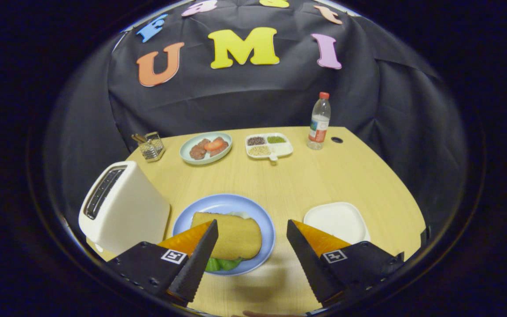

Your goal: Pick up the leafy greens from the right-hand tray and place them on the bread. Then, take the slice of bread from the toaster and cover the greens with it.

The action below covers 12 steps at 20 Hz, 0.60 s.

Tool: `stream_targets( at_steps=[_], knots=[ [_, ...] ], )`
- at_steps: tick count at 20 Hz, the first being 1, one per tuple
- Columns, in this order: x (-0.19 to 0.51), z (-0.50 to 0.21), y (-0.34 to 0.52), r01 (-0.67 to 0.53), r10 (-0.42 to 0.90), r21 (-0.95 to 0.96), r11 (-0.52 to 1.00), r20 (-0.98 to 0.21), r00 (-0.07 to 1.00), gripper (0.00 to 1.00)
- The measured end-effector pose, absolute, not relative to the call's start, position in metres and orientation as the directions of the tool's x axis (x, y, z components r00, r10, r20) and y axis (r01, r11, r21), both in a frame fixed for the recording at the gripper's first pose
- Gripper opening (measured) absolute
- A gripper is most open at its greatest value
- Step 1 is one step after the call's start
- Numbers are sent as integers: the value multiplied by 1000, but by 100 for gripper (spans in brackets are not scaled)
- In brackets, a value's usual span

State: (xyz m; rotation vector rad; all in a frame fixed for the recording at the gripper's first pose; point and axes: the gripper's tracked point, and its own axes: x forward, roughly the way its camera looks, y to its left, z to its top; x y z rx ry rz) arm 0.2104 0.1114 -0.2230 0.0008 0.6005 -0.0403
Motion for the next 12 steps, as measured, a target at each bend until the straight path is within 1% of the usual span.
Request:
stream_targets(
  at_steps=[4, 8, 12],
  knots=[
    [177, -169, 106, 43, -49, -22, 999, -473, 879, 96],
    [133, -111, 97, 52, -58, -28, 998, -330, 942, 96],
    [88, -64, 88, 44, -51, -39, 998, -211, 976, 96]
  ],
)
